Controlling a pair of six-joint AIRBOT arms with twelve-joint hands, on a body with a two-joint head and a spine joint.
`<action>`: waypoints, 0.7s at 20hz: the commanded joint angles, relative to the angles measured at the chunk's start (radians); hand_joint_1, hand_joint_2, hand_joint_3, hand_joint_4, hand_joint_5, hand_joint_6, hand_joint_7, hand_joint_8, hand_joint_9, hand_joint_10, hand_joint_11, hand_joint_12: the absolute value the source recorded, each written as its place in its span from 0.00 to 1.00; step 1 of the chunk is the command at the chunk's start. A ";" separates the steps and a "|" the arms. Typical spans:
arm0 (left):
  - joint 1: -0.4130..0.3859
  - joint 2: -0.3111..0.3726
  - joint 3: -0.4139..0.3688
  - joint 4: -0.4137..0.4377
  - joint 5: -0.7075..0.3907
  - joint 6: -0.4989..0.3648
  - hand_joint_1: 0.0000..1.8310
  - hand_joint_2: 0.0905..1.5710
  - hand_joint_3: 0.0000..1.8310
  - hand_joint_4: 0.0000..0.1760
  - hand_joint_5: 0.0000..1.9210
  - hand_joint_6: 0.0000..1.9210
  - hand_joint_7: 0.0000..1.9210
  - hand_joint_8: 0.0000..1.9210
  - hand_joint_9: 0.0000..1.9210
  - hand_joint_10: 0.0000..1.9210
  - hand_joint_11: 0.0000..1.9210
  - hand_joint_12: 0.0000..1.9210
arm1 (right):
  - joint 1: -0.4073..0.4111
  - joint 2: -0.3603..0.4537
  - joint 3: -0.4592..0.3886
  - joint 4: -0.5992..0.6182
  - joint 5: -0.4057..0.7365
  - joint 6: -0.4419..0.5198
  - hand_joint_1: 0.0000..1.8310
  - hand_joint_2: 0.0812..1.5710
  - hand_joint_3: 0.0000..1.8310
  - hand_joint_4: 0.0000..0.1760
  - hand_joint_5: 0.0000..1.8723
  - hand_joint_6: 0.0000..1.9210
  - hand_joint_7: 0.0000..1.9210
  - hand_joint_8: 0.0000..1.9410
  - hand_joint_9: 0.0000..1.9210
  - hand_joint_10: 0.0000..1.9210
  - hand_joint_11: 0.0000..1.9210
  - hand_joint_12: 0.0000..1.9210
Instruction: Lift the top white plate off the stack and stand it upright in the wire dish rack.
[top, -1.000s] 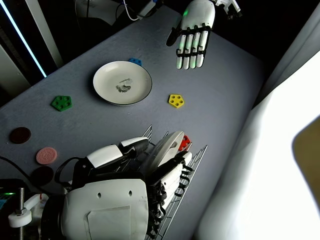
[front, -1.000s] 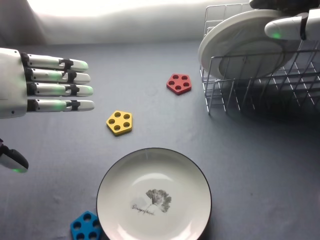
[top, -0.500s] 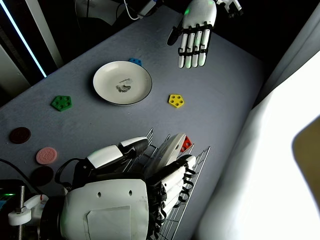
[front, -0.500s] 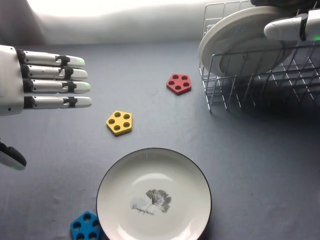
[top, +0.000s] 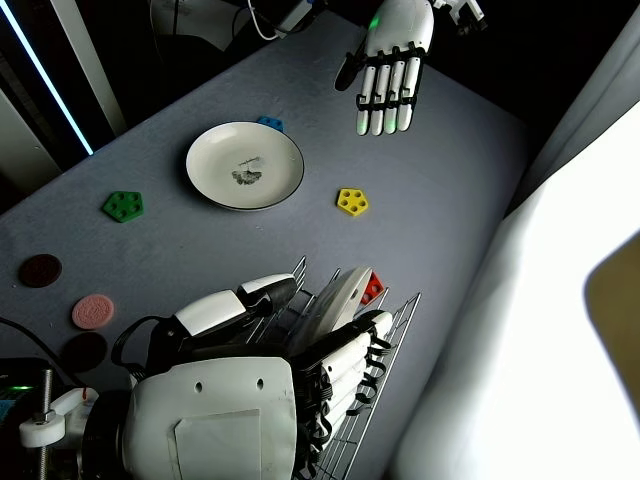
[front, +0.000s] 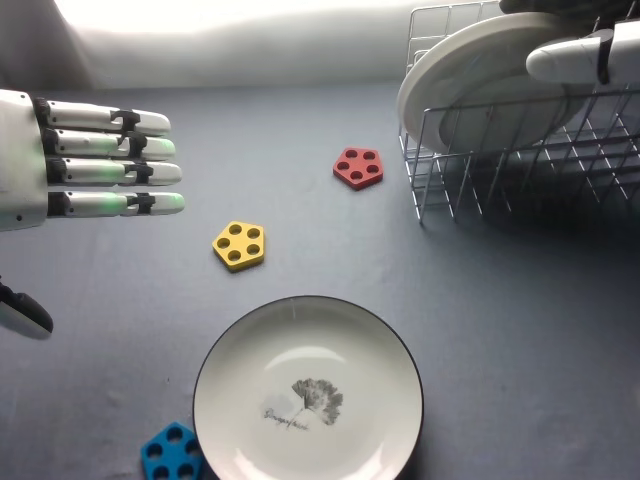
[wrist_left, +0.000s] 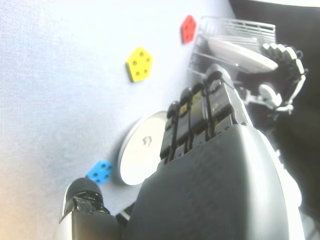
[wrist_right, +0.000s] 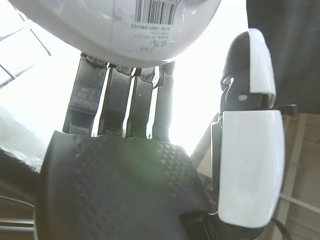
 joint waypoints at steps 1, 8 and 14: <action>-0.017 0.013 0.000 -0.078 -0.064 0.007 0.04 0.56 0.00 0.00 0.03 0.00 0.04 0.00 0.03 0.00 0.05 0.01 | 0.001 0.012 0.011 0.051 0.107 0.003 0.56 0.59 0.00 0.00 0.37 0.00 0.40 0.00 0.43 0.00 0.47 0.00; -0.017 0.013 0.000 -0.082 -0.068 0.009 0.03 0.56 0.00 0.00 0.03 0.00 0.04 0.00 0.04 0.00 0.05 0.00 | 0.002 0.012 0.019 0.053 0.121 -0.038 0.56 0.60 0.00 0.00 0.37 0.00 0.40 0.00 0.43 0.00 0.47 0.00; -0.017 0.013 0.001 -0.083 -0.069 0.012 0.03 0.56 0.00 0.00 0.02 0.00 0.03 0.00 0.03 0.00 0.04 0.00 | 0.003 0.012 0.020 0.053 0.134 -0.060 0.56 0.61 0.00 0.00 0.38 0.00 0.40 0.00 0.42 0.00 0.45 0.00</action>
